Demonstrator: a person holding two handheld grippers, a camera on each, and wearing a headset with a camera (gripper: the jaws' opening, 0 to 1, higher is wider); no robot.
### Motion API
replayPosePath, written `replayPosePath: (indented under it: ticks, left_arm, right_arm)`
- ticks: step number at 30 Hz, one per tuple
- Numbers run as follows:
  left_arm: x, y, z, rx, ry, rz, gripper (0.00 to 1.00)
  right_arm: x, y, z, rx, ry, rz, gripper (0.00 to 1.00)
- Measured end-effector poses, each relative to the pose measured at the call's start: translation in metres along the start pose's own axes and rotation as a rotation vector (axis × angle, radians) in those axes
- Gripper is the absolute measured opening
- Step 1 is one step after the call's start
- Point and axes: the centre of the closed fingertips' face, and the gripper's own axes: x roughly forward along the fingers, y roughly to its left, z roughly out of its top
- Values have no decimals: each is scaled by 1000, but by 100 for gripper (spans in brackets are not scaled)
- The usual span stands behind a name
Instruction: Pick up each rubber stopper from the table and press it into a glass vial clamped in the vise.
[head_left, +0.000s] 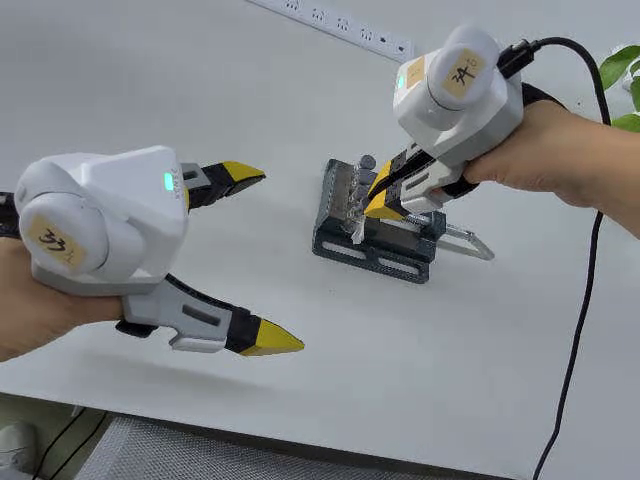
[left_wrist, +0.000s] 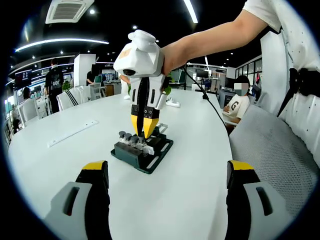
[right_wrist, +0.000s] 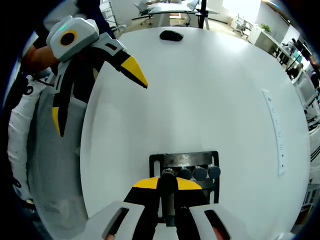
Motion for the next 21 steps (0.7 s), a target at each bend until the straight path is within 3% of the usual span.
replayPosePath:
  ticks: [21]
  left_arm:
    - [0, -2, 4, -14, -8, -6, 97]
  right_arm:
    - [8, -2, -3, -31, 51, -6, 5]
